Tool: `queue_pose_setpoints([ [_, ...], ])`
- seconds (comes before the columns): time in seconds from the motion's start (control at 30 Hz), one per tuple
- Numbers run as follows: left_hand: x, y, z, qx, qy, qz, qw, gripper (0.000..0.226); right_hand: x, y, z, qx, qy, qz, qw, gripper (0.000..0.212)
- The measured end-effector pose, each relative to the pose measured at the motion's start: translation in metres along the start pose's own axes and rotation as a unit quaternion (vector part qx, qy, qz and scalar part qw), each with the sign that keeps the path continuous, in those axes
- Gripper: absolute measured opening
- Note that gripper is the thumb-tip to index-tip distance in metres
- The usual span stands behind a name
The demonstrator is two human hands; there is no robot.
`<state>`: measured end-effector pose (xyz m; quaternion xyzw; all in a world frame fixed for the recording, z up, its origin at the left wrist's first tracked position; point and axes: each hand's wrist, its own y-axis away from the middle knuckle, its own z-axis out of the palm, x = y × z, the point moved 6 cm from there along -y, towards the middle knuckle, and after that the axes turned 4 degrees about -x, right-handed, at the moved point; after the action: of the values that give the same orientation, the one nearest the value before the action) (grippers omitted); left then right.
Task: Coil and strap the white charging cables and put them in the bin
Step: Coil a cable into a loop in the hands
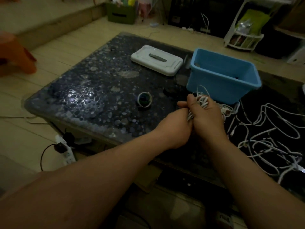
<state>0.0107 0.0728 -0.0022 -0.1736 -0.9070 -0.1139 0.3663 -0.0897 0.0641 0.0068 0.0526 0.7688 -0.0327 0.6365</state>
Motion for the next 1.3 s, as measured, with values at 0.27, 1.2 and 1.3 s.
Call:
queue_pose_setpoints([
  [0.27,-0.059,0.013,-0.080,0.240,0.355,-0.168,0.888,0.033,0.006,-0.026,0.041,-0.134,-0.011,0.077,0.988,0.051],
  [1.2,-0.030,0.001,-0.058,-0.026,0.482,-0.123,0.867,0.022,0.000,-0.006,-0.002,-0.137,-0.191,0.088,0.968,0.016],
  [1.3,-0.007,0.003,-0.037,-0.113,0.477,-0.088,0.867,0.022,0.004,0.000,-0.026,-0.134,-0.196,0.089,0.967,0.021],
])
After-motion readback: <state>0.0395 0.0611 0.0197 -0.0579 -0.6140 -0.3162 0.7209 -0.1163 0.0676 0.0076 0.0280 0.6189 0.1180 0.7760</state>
